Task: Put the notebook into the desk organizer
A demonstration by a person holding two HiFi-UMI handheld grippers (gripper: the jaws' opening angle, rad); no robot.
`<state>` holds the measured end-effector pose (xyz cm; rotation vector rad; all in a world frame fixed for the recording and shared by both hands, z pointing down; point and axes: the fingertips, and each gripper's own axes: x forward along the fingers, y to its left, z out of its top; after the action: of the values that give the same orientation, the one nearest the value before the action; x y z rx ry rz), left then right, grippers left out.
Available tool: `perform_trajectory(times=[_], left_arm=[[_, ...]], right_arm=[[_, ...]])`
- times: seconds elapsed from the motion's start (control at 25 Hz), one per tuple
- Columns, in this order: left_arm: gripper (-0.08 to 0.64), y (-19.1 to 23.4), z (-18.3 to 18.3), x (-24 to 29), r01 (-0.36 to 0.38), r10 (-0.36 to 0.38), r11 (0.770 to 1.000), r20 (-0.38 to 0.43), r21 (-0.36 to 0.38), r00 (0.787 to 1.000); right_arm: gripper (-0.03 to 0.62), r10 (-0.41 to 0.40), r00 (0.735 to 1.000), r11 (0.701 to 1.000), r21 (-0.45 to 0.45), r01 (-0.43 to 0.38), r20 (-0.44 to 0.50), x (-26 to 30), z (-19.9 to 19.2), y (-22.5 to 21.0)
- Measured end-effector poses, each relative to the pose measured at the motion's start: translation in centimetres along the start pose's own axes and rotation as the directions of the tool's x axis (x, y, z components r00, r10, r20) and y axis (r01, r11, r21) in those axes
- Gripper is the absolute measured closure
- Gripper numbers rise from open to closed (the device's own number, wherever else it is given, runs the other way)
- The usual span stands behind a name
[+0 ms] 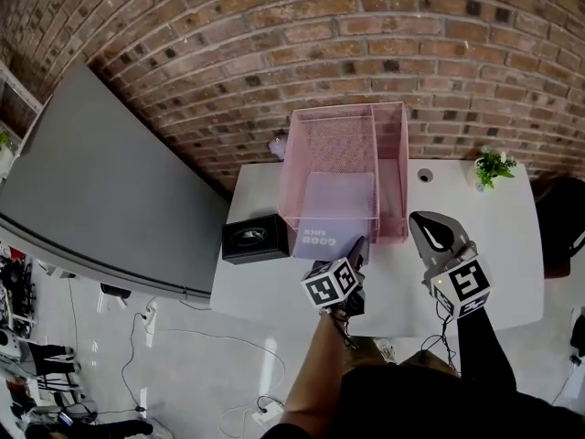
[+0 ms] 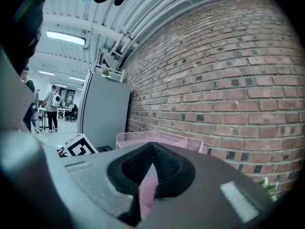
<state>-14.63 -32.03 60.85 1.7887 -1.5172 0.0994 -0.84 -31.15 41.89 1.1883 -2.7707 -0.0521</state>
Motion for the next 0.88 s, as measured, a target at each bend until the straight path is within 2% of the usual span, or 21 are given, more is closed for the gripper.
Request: perform_trajectory(times=[0.28, 0.88], left_arm=[[0.183, 0.4, -1.6, -0.7, 0.021, -0.019, 0.998, 0.025, -0.065, 0.999], [0.184, -0.1, -3.3, -3.8, 0.025, -0.028, 0.999, 0.096, 0.033, 0.995]], right_arm=[[0.592, 0.02, 1.0, 1.0, -0.007, -0.02, 0.01, -1.0, 0.2, 0.6], [0.592, 0.066, 0.998, 0.998, 0.012, -0.066, 0.025, -2.2, 0.1, 1.5]])
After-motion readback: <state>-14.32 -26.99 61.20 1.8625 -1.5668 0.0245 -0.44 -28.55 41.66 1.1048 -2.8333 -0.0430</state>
